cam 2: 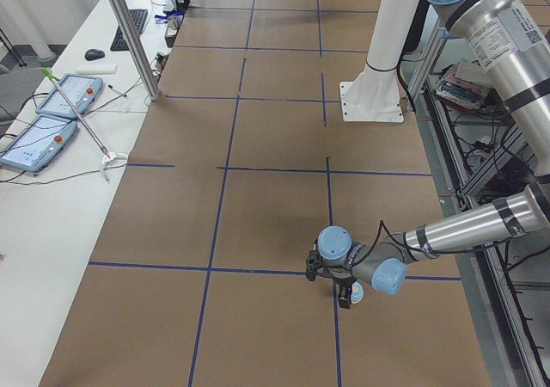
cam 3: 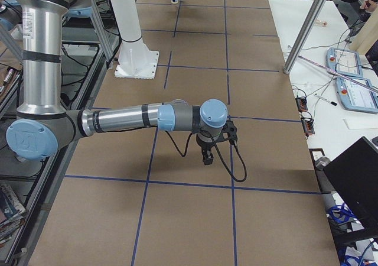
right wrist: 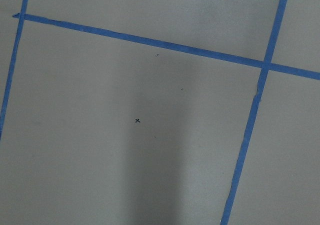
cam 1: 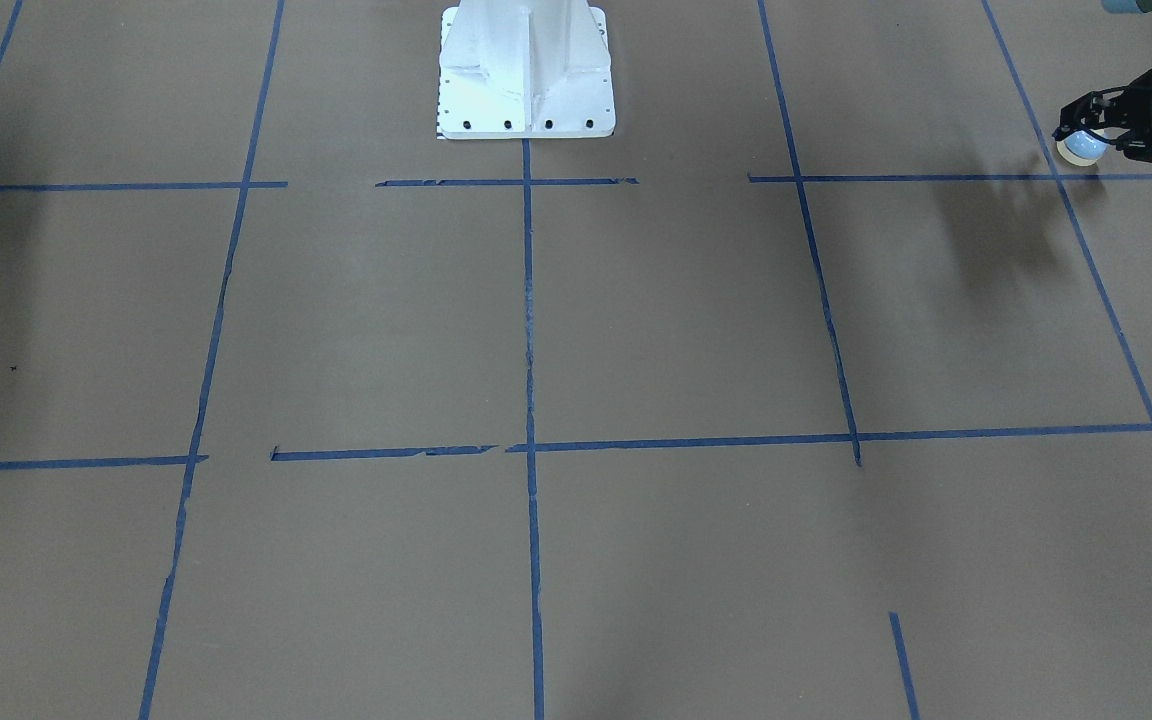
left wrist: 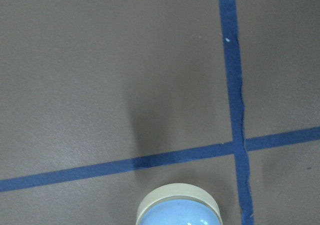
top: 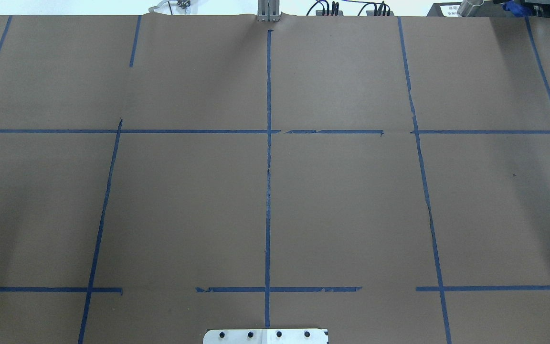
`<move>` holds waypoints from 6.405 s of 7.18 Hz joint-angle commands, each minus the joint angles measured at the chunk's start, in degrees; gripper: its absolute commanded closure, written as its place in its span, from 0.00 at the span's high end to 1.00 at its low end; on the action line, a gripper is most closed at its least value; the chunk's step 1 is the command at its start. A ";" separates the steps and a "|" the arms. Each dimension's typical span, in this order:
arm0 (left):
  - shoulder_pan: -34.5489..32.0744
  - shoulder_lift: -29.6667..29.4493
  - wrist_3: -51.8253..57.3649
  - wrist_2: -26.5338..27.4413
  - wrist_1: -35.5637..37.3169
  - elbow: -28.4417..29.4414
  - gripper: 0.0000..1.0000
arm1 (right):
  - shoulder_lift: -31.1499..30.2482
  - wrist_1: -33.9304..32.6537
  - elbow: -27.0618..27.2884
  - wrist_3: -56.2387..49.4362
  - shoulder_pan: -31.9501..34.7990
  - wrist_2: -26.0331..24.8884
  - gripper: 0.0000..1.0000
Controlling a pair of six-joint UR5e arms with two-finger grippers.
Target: Place and press bell with both arms
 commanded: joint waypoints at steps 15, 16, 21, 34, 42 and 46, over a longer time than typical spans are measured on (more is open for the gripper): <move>2.37 -1.22 -4.54 -0.33 -6.77 -9.93 0.07 | 0.03 0.00 -0.13 -0.12 0.00 0.01 1.00; 2.45 -4.53 -11.37 -0.34 -6.77 -14.09 0.07 | 0.03 0.00 0.05 -0.12 0.00 0.01 1.00; 5.15 -41.02 -36.99 -0.08 15.53 -16.07 0.07 | -0.15 0.00 0.05 -0.21 0.00 0.01 1.00; 19.41 -92.98 -37.54 15.57 39.03 27.61 0.37 | 0.20 0.00 0.40 0.14 0.08 -0.60 1.00; 11.45 -80.66 -40.71 16.36 39.73 5.13 1.00 | 6.07 0.00 1.79 10.80 -2.35 -0.43 1.00; 0.55 -60.85 -31.06 7.06 39.73 -15.43 1.00 | 25.47 0.09 4.61 50.81 -25.42 -11.44 1.00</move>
